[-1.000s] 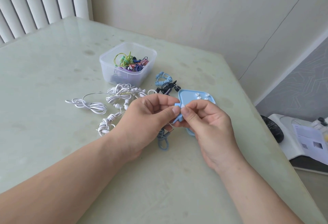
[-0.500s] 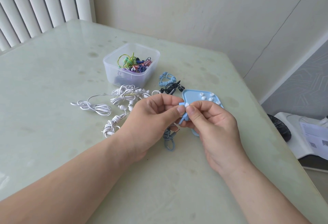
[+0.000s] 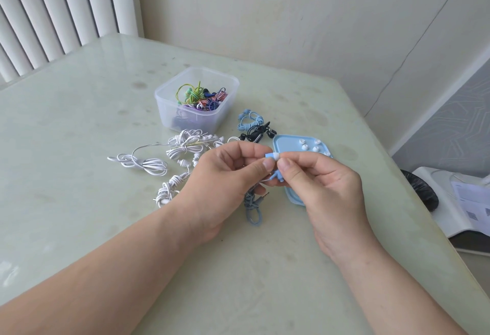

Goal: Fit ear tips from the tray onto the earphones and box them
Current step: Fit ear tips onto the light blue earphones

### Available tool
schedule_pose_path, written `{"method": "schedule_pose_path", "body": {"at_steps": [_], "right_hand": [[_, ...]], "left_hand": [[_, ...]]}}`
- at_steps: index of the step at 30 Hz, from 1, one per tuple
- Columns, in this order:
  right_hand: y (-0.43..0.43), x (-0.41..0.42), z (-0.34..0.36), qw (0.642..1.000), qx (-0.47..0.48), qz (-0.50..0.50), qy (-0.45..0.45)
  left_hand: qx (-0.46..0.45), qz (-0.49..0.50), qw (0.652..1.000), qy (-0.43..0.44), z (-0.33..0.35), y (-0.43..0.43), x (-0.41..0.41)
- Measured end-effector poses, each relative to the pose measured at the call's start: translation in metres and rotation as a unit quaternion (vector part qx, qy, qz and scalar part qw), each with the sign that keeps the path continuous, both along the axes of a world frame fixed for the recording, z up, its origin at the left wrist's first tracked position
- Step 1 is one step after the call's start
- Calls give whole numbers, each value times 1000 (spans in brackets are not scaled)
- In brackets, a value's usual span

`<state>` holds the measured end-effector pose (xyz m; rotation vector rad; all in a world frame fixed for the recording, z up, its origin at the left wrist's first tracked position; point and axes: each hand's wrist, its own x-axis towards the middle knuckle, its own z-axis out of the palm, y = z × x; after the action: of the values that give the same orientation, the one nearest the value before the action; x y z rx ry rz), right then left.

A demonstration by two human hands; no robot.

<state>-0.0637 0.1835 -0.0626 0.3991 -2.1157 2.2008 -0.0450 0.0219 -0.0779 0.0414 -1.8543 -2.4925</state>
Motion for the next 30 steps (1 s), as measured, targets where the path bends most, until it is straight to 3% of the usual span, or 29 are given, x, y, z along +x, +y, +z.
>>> {"method": "schedule_pose_path", "body": {"at_steps": [8, 14, 21, 26, 30], "right_hand": [[4, -3, 5, 998, -29, -12, -46], [5, -5, 4, 999, 11, -4, -32], [9, -6, 7, 999, -4, -2, -31], [11, -8, 7, 998, 53, 15, 17], [14, -11, 11, 998, 40, 39, -15]], "left_hand": [[-20, -19, 1000, 3, 1, 1, 1], [-32, -31, 999, 8, 0, -1, 0], [-33, -20, 999, 3, 1, 0, 1], [-34, -14, 999, -1, 0, -1, 1], [-34, -44, 998, -4, 1, -5, 0]]}}
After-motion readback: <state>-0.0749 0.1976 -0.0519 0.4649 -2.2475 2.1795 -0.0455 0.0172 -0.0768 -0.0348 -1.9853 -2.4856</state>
